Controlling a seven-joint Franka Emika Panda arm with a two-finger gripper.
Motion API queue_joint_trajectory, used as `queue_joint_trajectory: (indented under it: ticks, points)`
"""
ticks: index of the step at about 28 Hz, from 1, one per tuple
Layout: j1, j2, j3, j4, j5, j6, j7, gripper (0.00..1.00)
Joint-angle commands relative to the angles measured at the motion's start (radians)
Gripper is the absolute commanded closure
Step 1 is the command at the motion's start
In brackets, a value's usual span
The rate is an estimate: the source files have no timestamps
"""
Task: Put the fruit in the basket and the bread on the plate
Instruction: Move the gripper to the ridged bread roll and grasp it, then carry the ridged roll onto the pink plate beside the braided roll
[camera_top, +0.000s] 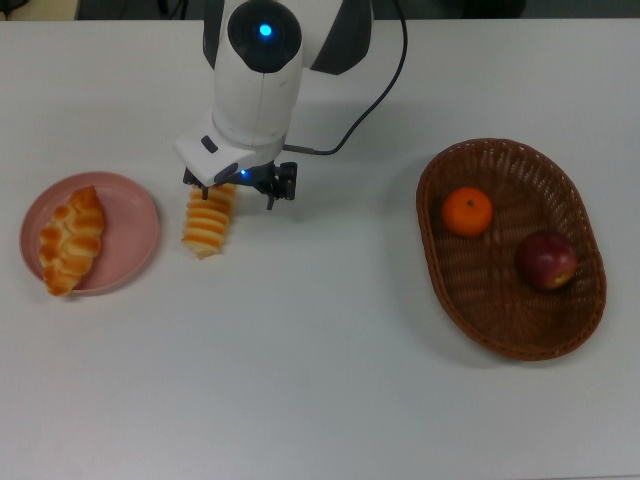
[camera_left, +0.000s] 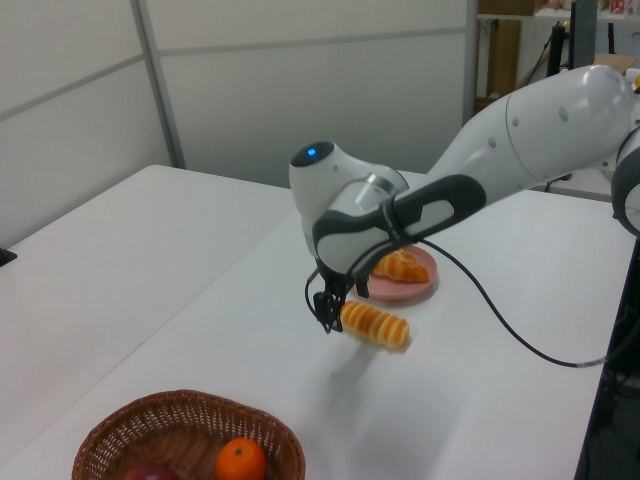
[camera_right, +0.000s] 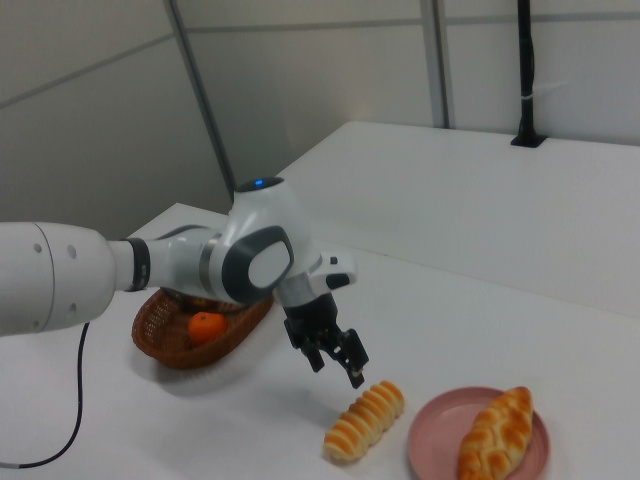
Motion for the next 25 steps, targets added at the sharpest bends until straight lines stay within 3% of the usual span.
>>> queue_joint_trajectory:
  ticks: [1,16,21,23,24,25]
  points:
    - [0.008,-0.032,-0.038,-0.087,-0.001,0.091,-0.022,0.0]
    - [-0.005,0.007,-0.047,-0.133,-0.004,0.172,-0.026,0.0]
    - [-0.005,0.021,-0.047,-0.136,-0.024,0.186,-0.026,0.0]
    - [-0.007,0.022,-0.047,-0.136,-0.024,0.186,-0.026,0.14]
    - [-0.007,0.022,-0.047,-0.136,-0.025,0.186,-0.026,0.5]
    - [-0.013,0.021,-0.049,-0.135,-0.024,0.186,-0.026,0.72]
